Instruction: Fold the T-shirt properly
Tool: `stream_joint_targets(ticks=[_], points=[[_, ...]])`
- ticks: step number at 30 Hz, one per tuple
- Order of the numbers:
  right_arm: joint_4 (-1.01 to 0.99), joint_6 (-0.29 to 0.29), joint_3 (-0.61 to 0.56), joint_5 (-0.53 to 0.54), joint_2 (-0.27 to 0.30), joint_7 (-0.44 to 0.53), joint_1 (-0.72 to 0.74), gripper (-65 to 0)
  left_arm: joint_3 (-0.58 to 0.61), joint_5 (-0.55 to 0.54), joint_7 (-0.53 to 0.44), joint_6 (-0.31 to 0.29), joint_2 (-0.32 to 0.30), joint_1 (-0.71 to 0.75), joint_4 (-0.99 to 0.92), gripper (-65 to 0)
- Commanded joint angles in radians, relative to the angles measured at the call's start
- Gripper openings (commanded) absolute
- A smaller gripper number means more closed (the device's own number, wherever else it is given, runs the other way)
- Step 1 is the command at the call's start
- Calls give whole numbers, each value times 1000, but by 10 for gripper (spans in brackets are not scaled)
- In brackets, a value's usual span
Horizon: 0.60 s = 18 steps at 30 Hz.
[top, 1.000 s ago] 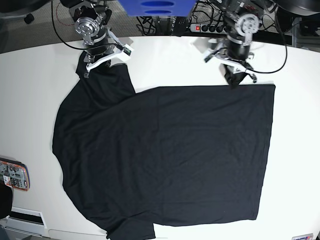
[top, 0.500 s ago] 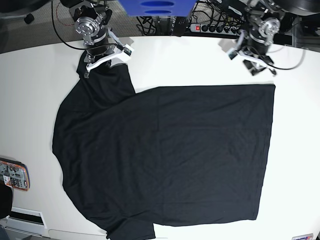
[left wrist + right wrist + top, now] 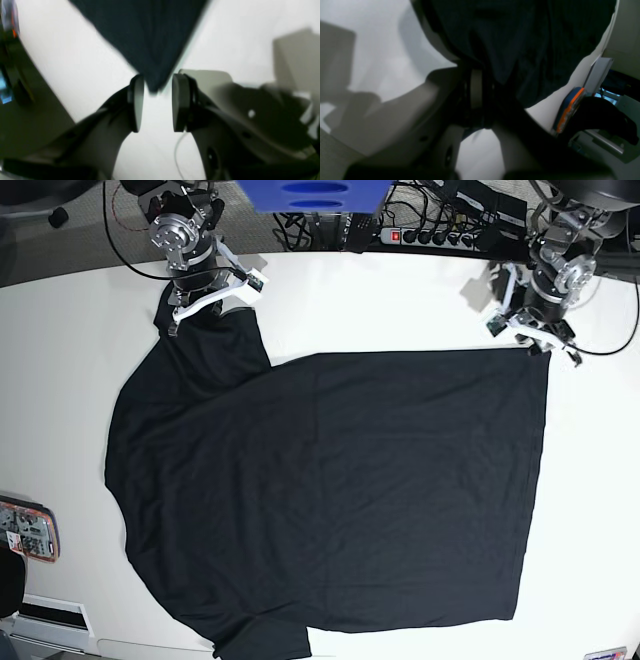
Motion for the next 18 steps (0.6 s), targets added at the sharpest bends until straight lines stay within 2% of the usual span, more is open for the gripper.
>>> stream_joint_targets(ticks=[1,3,7,12,18], points=[[22,-15,1,-7,5,5,-2,-650,3,34,21,8,-15,-5,-27,-456],[22,-15,1,-7,5,5,-2,-650,34,76,20,8,-11,-47,-67,-456],[22,-15,1,-7,5,3,-2,-650,98,82,20,8,-14,-55,-84,-456],[25,-15,1,-9,5,3,-2,-650,138,82,21,6,-12,-141,-173,-456],[26,-15,1,-9,5,3,-2,-650,149,80,27,3,-14,-181,-176,-441]])
